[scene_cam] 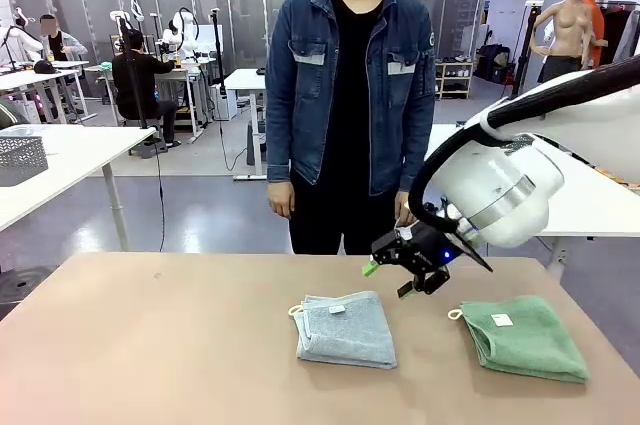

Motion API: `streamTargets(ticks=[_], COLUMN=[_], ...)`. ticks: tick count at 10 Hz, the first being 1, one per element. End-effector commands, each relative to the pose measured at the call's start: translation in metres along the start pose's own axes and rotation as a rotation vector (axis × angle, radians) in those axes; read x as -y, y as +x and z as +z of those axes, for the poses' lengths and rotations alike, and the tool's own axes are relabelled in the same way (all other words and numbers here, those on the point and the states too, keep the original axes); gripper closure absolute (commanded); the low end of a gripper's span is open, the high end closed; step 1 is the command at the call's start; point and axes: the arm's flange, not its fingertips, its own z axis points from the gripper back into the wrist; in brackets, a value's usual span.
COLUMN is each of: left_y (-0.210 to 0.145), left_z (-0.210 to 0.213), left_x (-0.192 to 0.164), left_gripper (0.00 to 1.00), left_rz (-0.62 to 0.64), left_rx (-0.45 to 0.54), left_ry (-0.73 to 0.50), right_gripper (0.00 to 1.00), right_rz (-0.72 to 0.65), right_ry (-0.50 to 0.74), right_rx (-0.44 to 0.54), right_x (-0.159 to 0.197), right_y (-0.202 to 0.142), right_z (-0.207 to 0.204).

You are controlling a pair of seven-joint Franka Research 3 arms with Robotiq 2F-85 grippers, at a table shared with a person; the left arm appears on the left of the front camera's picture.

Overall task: Fold the towels and place them in the basket.
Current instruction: Stack the folded Towel with hook on the right side of the table.

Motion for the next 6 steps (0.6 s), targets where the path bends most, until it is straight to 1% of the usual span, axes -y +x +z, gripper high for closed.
streamTargets(ticks=[1, 4, 6], left_y=[-0.001, -0.001, -0.001], left_z=[0.001, 0.001, 0.001], left_x=[0.0, 0.0, 0.0], left_gripper=[0.0, 0.0, 0.0], left_rz=[0.0, 0.0, 0.0], left_rx=[0.002, 0.002, 0.002], left_ry=[0.005, 0.005, 0.005], right_gripper=[0.0, 0.0, 0.0], right_rz=[0.014, 0.011, -0.001], right_ry=[0.08, 0.108, 0.12], right_rx=[-0.045, -0.072, -0.088], right_x=[0.024, 0.047, 0.055], right_y=[0.009, 0.012, 0.009], right_z=[-0.02, -0.037, -0.046])
